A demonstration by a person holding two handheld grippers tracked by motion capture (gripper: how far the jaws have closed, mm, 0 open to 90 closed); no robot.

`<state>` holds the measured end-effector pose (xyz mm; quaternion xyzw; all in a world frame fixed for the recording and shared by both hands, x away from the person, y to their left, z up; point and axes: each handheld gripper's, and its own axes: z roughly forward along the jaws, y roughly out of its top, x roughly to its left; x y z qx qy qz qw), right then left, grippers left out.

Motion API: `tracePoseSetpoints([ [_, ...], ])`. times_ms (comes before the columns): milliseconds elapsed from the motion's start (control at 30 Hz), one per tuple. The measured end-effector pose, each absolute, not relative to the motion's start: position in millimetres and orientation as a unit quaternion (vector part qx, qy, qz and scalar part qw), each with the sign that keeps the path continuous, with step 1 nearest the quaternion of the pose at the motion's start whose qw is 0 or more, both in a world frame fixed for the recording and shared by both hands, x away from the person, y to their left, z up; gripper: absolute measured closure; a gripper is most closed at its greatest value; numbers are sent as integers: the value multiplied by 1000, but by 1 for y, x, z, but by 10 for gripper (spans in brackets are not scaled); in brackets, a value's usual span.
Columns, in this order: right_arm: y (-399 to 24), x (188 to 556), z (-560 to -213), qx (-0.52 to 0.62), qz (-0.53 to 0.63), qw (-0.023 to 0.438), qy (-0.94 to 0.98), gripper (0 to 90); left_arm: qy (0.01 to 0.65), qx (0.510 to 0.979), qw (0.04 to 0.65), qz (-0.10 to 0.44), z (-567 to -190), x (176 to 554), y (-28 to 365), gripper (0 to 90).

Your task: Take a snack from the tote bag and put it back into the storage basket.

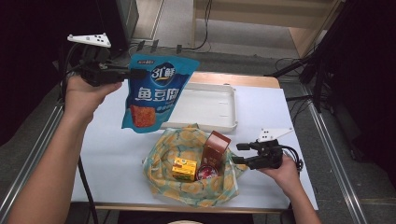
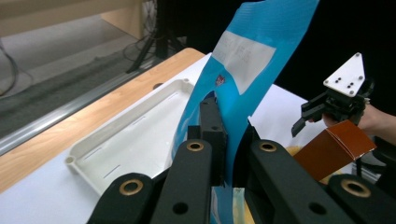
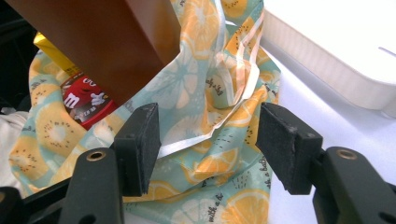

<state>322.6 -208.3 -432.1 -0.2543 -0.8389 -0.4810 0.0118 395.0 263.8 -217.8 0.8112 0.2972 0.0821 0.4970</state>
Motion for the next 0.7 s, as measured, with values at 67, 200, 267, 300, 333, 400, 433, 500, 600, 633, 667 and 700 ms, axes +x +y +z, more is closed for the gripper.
tracePoseSetpoints([
  [67, -208, 323, -432, -257, -481, 12, -838, 410, 300, 810, 498, 79, -219, 399, 264, 898],
  [200, -207, 324, -433, -259, -476, 13, -840, 410, 315, 806, 496, 70, -224, 416, 263, 898],
  [267, -207, 325, -433, -261, -474, 13, -841, 410, 319, 806, 493, 71, -225, 422, 260, 899],
  [300, -206, 325, -433, -261, -474, 14, -841, 411, 322, 807, 490, 74, -226, 425, 258, 899],
  [333, -206, 326, -433, -260, -475, 14, -841, 410, 324, 807, 488, 75, -226, 427, 257, 899],
  [400, -205, 326, -433, -260, -473, 16, -842, 410, 326, 809, 483, 77, -227, 434, 252, 898],
  [433, -205, 326, -433, -259, -471, 15, -843, 410, 325, 810, 481, 75, -227, 437, 249, 898],
  [500, -203, 326, -433, -259, -467, 12, -846, 411, 328, 812, 477, 77, -227, 443, 242, 898],
  [600, -201, 326, -433, -256, -466, 9, -847, 411, 328, 811, 478, 76, -229, 454, 234, 899],
  [633, -201, 326, -433, -256, -465, 9, -847, 410, 331, 809, 479, 75, -230, 458, 231, 899],
  [667, -200, 326, -433, -256, -462, 8, -849, 411, 331, 809, 480, 74, -231, 462, 228, 899],
  [700, -200, 327, -434, -255, -462, 10, -849, 411, 331, 809, 480, 74, -231, 462, 228, 899],
])
